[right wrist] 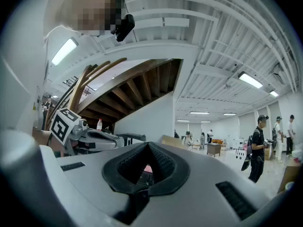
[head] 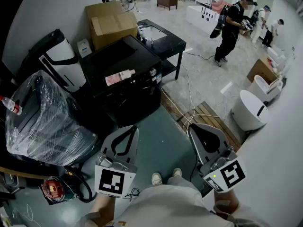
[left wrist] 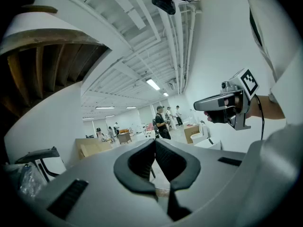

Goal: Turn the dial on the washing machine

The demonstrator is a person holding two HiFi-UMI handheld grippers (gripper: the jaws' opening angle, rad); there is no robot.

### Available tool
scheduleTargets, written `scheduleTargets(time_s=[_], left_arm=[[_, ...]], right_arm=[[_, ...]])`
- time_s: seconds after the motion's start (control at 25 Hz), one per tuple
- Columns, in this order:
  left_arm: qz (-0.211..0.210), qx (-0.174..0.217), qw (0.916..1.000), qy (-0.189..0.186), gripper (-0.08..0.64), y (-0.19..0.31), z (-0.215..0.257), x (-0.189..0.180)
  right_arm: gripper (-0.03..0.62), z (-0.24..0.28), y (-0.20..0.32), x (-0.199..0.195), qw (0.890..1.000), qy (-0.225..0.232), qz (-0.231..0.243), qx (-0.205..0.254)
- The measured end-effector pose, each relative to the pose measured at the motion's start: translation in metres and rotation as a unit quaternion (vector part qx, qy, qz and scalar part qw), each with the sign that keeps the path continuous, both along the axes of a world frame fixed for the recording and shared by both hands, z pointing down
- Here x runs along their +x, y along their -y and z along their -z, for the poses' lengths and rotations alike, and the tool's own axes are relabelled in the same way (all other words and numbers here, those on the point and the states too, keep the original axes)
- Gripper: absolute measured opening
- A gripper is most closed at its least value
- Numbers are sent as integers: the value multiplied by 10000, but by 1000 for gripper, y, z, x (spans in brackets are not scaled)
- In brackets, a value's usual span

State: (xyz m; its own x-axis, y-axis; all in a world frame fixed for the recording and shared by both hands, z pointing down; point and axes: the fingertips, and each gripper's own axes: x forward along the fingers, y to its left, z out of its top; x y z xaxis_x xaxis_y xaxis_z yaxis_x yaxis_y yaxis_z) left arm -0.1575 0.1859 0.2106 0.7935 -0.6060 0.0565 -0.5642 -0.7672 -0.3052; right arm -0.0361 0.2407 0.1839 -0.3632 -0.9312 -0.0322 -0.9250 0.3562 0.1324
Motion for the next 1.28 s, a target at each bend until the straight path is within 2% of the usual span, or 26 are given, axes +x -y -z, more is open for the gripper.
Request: scheduleTargets(time_s=[0.16,0.48,0.68,0.72,0.76,0.8,1.12,1.28], left_arm=[[12,-50,10000,-79,18,7,-3,-4],[56,-100,9998,-156,18,12,-3,-15],[-10,-98,9999,-112,18,13,-6,-16],[-24,-106,9999,-128,19,13,-6,-15],[-32,-131,9998,-153,20,13,-6,-15],[-37,-160,9997,-172,18,14,-6,-14],[1,-98,9999,-136,18,27,-2,4],[-17,-157,9998,-146,19,33,1,20]], right_arm=[[28,0,4,4,9997,153,-191,55],[28,1,10,-7,9998,156,-143,56],[31,1,8,0,9985,306,-439,127],[83,0,8,3,9980,366,-503,119],[203,0,9,6,9976,409,-551,106],[241,0,10,9,9972,430,-598,102],[244,-10,24,31,9975,180,-686,-69],[244,-10,44,51,9958,687,-564,-197]])
